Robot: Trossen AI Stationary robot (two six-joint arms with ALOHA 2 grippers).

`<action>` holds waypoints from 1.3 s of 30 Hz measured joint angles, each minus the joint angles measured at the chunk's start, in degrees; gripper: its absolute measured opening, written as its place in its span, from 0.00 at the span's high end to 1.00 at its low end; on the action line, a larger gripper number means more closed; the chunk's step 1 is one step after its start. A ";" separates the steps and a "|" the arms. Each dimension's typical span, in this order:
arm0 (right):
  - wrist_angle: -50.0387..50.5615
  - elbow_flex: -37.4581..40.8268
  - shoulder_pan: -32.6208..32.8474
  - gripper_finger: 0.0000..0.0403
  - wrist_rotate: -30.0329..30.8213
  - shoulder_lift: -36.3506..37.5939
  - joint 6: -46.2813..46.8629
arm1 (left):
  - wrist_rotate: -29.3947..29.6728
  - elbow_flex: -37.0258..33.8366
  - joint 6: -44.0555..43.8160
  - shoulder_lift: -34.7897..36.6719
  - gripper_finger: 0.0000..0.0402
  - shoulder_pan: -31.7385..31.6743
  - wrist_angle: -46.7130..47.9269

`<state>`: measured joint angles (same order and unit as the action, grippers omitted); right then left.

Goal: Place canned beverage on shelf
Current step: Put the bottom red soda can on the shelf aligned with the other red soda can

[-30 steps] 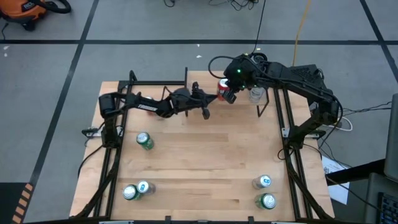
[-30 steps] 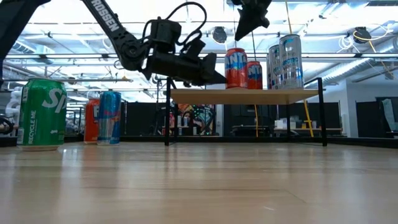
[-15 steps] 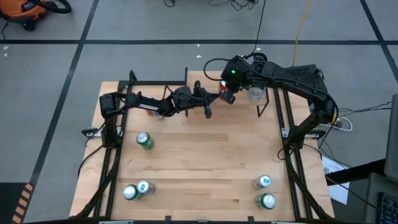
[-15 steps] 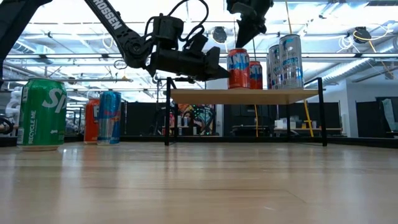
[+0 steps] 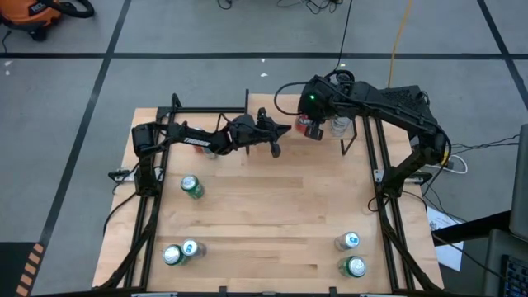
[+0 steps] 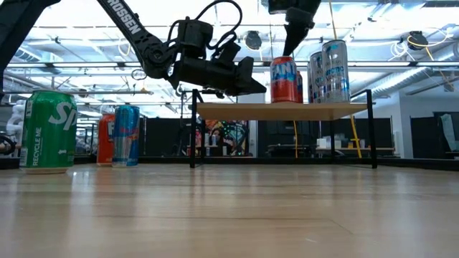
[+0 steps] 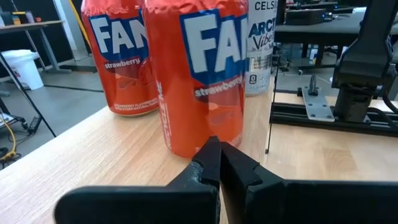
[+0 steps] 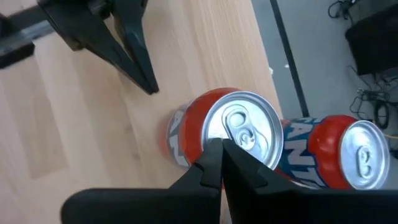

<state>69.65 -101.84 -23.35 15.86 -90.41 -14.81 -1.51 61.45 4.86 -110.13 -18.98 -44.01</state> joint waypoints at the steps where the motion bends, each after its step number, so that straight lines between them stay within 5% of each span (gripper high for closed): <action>1: 0.11 0.00 -0.16 1.00 0.08 0.00 -0.44 | -0.01 0.00 0.00 0.00 0.98 0.00 0.00; 23: 4.74 0.28 -0.31 1.00 9.73 0.31 -10.38 | 0.02 0.00 0.00 0.00 0.98 0.00 1.48; 39: -2.12 0.55 -0.34 1.00 8.74 3.69 -9.57 | 0.39 0.00 -0.04 0.00 0.98 -0.02 2.99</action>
<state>67.53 -101.30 -23.68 24.60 -86.72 -24.38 -1.13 61.45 4.82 -110.13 -19.00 -41.02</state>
